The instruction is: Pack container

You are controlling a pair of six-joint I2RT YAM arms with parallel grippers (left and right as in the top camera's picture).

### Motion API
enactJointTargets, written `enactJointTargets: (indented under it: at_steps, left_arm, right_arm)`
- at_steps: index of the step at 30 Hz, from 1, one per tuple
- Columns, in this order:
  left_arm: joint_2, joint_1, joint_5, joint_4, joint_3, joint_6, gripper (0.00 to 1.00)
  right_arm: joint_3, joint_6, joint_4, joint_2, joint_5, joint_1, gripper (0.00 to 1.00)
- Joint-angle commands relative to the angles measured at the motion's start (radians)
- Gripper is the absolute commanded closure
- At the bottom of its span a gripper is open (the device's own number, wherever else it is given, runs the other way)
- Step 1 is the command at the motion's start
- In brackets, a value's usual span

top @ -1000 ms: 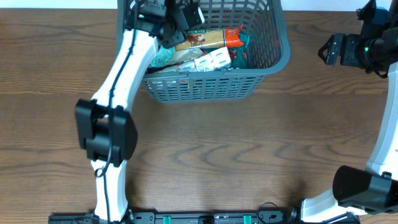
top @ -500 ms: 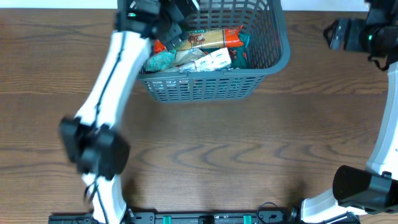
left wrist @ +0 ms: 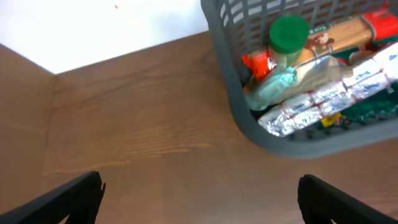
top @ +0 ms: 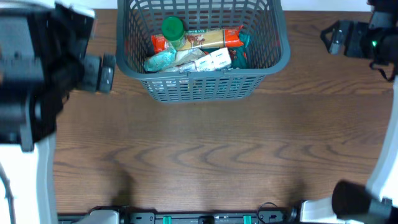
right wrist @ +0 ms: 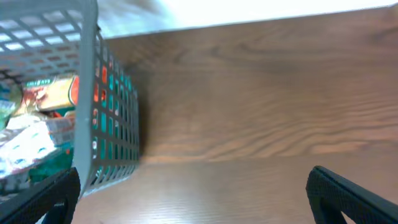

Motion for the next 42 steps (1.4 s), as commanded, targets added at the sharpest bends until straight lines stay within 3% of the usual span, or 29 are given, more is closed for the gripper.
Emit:
enactJointTargets:
  at_steps: [1, 5, 9, 13, 16, 23, 33, 42]
  left_arm:
    - [-0.156, 0.002, -0.001, 0.067, -0.217, -0.066, 0.01]
    - [-0.363, 0.003, -0.001, 0.231, -0.541, -0.122, 0.02]
    - [-0.542, 0.003, -0.002, 0.38, -0.86, -0.232, 0.01]
    - [-0.635, 0.003, -0.002, 0.526, -1.098, -0.275, 0.01]
    - [-0.636, 0.003, -0.006, 0.589, -1.187, -0.271, 0.01]
    - [-0.557, 0.003, -0.005, 0.584, -1.23, -0.27, 0.02]
    - [-0.439, 0.003, -0.005, 0.584, -1.23, -0.27, 0.01]
    - [-0.354, 0.003, -0.005, 0.584, -1.23, -0.27, 0.01]
  right_arm:
    - [-0.073, 0.026, 0.012, -0.126, 0.077, 0.035, 0.01]
    - [-0.353, 0.09, 0.151, -0.293, 0.148, 0.115, 0.01]
    - [-0.756, 0.133, 0.403, -0.509, 0.288, 0.236, 0.01]
    - [-1.096, 0.151, 0.637, -0.7, 0.435, 0.348, 0.01]
    - [-1.231, 0.151, 0.714, -0.797, 0.45, 0.379, 0.01]
    - [-1.321, 0.151, 0.661, -0.864, 0.45, 0.38, 0.01]
    - [-1.323, 0.151, 0.452, -0.856, 0.45, 0.38, 0.01]
    - [-1.323, 0.151, 0.395, -0.856, 0.45, 0.38, 0.01]
